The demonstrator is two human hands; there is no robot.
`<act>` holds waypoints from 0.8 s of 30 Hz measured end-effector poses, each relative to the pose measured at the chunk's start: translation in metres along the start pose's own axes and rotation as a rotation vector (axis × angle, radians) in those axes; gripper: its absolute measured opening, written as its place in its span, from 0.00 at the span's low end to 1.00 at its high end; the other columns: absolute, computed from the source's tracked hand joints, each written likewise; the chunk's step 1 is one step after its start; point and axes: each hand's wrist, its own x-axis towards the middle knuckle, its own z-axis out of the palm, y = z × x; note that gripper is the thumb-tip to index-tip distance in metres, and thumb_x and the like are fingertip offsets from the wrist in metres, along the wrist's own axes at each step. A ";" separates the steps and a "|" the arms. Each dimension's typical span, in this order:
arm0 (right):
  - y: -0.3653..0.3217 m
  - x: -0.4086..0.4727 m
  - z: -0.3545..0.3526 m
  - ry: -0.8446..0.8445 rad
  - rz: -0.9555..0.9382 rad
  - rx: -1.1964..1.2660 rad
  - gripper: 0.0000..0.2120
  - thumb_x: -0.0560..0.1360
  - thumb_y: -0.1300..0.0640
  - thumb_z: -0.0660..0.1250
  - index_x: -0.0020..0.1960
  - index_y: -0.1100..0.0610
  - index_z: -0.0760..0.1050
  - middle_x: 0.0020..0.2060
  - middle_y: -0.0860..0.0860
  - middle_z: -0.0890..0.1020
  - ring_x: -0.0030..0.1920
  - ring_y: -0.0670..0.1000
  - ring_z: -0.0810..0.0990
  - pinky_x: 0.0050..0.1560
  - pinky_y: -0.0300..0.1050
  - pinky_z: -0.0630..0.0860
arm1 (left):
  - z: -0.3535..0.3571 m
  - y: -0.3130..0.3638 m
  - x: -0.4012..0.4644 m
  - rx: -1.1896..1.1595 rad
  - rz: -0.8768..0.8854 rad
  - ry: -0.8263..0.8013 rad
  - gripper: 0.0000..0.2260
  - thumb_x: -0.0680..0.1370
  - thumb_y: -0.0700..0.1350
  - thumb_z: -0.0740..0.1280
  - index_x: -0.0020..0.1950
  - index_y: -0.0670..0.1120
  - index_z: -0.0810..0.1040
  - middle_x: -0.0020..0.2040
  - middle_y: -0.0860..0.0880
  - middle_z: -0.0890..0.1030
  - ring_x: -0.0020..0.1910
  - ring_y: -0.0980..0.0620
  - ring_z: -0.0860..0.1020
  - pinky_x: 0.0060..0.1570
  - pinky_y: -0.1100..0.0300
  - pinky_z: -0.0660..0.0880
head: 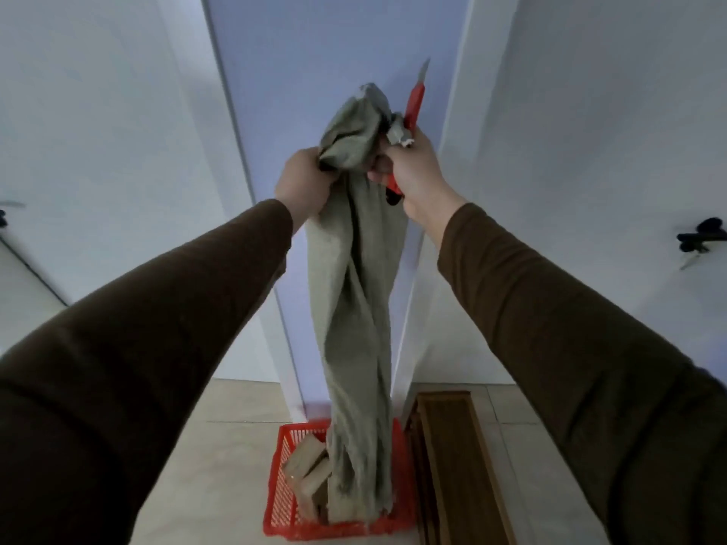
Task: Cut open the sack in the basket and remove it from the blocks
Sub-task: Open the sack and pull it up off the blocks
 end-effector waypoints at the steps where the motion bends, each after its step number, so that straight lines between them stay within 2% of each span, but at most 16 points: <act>1: 0.006 -0.003 -0.006 -0.034 -0.003 -0.059 0.09 0.85 0.59 0.64 0.65 0.56 0.72 0.39 0.50 0.81 0.34 0.49 0.79 0.37 0.44 0.75 | 0.001 -0.010 -0.008 0.019 -0.018 -0.018 0.06 0.79 0.44 0.65 0.49 0.52 0.82 0.48 0.51 0.85 0.55 0.45 0.85 0.56 0.50 0.81; 3: 0.010 -0.009 -0.010 -0.061 -0.111 -0.224 0.17 0.84 0.54 0.67 0.71 0.58 0.74 0.45 0.47 0.83 0.39 0.46 0.81 0.38 0.37 0.75 | -0.004 -0.013 -0.007 -0.088 -0.025 0.107 0.11 0.78 0.43 0.63 0.50 0.53 0.84 0.48 0.53 0.86 0.53 0.48 0.85 0.57 0.50 0.81; 5: 0.014 -0.011 -0.007 -0.099 -0.289 -0.351 0.27 0.79 0.54 0.73 0.74 0.61 0.72 0.55 0.47 0.82 0.52 0.41 0.83 0.53 0.34 0.79 | -0.009 -0.003 0.004 -0.207 -0.030 0.197 0.15 0.78 0.41 0.60 0.54 0.51 0.86 0.50 0.54 0.87 0.52 0.54 0.85 0.57 0.53 0.82; 7: 0.031 -0.017 -0.001 -0.158 -0.317 -0.536 0.43 0.70 0.52 0.81 0.79 0.59 0.64 0.70 0.55 0.73 0.71 0.51 0.74 0.73 0.47 0.72 | -0.004 0.003 0.009 -0.333 -0.081 0.187 0.15 0.81 0.40 0.59 0.54 0.49 0.85 0.51 0.54 0.87 0.50 0.57 0.84 0.56 0.55 0.82; 8: 0.042 -0.022 0.000 -0.196 -0.276 -0.627 0.52 0.67 0.51 0.83 0.82 0.55 0.58 0.75 0.57 0.66 0.76 0.56 0.67 0.77 0.50 0.66 | 0.000 0.003 0.006 -0.444 -0.128 0.147 0.13 0.82 0.39 0.59 0.51 0.48 0.83 0.51 0.52 0.86 0.49 0.55 0.83 0.58 0.53 0.82; 10: 0.068 -0.034 -0.001 -0.220 -0.208 -0.675 0.60 0.65 0.53 0.84 0.84 0.52 0.48 0.80 0.57 0.59 0.79 0.57 0.61 0.76 0.47 0.61 | 0.009 0.007 -0.004 -0.737 -0.215 0.023 0.10 0.83 0.38 0.59 0.48 0.42 0.79 0.51 0.41 0.80 0.52 0.46 0.79 0.65 0.42 0.78; 11: 0.082 -0.039 -0.001 -0.181 -0.197 -0.634 0.60 0.66 0.54 0.84 0.85 0.52 0.47 0.80 0.56 0.60 0.79 0.56 0.63 0.75 0.46 0.62 | 0.014 0.008 -0.010 -0.815 -0.237 -0.013 0.07 0.83 0.38 0.60 0.48 0.40 0.77 0.51 0.38 0.77 0.51 0.44 0.77 0.65 0.40 0.77; 13: 0.104 -0.043 0.001 -0.043 -0.175 -0.549 0.53 0.69 0.58 0.80 0.83 0.51 0.50 0.73 0.53 0.72 0.71 0.53 0.74 0.72 0.45 0.71 | 0.022 0.007 -0.020 -0.690 -0.197 -0.021 0.04 0.79 0.40 0.63 0.45 0.42 0.74 0.47 0.39 0.76 0.47 0.46 0.76 0.51 0.47 0.78; 14: 0.111 -0.042 0.002 0.023 -0.154 -0.538 0.46 0.72 0.60 0.77 0.81 0.50 0.55 0.66 0.50 0.78 0.64 0.50 0.79 0.67 0.47 0.77 | 0.026 0.004 -0.026 -0.571 -0.161 0.013 0.04 0.78 0.39 0.65 0.44 0.44 0.74 0.44 0.41 0.77 0.43 0.49 0.76 0.45 0.51 0.77; 16: 0.119 -0.036 -0.002 0.119 -0.118 -0.557 0.30 0.75 0.62 0.72 0.74 0.52 0.66 0.55 0.46 0.83 0.54 0.48 0.82 0.60 0.50 0.80 | 0.030 -0.009 -0.041 -0.477 -0.079 0.025 0.03 0.78 0.41 0.69 0.49 0.46 0.77 0.43 0.46 0.80 0.40 0.53 0.79 0.43 0.58 0.79; 18: 0.122 -0.033 -0.009 0.171 -0.091 -0.523 0.23 0.77 0.62 0.71 0.70 0.55 0.71 0.52 0.45 0.82 0.52 0.48 0.81 0.60 0.49 0.79 | 0.037 -0.038 -0.065 -0.405 -0.025 -0.023 0.13 0.78 0.48 0.71 0.61 0.48 0.77 0.49 0.48 0.81 0.45 0.57 0.79 0.47 0.65 0.79; 19: 0.122 -0.032 -0.011 0.193 -0.076 -0.475 0.22 0.77 0.63 0.72 0.69 0.57 0.72 0.54 0.47 0.82 0.54 0.49 0.81 0.62 0.49 0.79 | 0.042 -0.058 -0.081 -0.361 -0.050 -0.087 0.22 0.77 0.52 0.73 0.69 0.49 0.73 0.55 0.48 0.79 0.51 0.57 0.79 0.52 0.65 0.78; 21: 0.121 -0.029 -0.012 0.229 -0.042 -0.362 0.25 0.76 0.65 0.72 0.72 0.59 0.71 0.60 0.51 0.82 0.61 0.51 0.81 0.66 0.48 0.77 | 0.061 -0.101 -0.119 -0.327 -0.215 -0.343 0.42 0.75 0.54 0.78 0.82 0.51 0.58 0.72 0.46 0.72 0.70 0.50 0.75 0.68 0.54 0.75; 22: 0.119 -0.030 -0.010 0.230 -0.012 -0.287 0.26 0.76 0.66 0.73 0.73 0.59 0.72 0.63 0.52 0.82 0.63 0.51 0.80 0.69 0.49 0.76 | 0.073 -0.121 -0.142 -0.300 -0.293 -0.500 0.51 0.73 0.52 0.81 0.85 0.52 0.50 0.78 0.46 0.68 0.75 0.47 0.71 0.73 0.48 0.72; 23: 0.117 -0.031 -0.007 0.219 0.035 -0.194 0.26 0.76 0.67 0.73 0.73 0.58 0.72 0.65 0.53 0.82 0.65 0.52 0.80 0.71 0.51 0.75 | 0.086 -0.138 -0.164 -0.259 -0.367 -0.618 0.56 0.71 0.50 0.83 0.86 0.54 0.46 0.79 0.47 0.67 0.77 0.46 0.69 0.74 0.45 0.71; 24: 0.115 -0.033 -0.002 0.196 0.085 -0.094 0.26 0.76 0.67 0.73 0.73 0.57 0.73 0.65 0.55 0.82 0.65 0.54 0.80 0.71 0.54 0.75 | 0.098 -0.150 -0.183 -0.226 -0.448 -0.662 0.56 0.70 0.50 0.83 0.86 0.53 0.48 0.77 0.48 0.70 0.75 0.46 0.72 0.73 0.45 0.73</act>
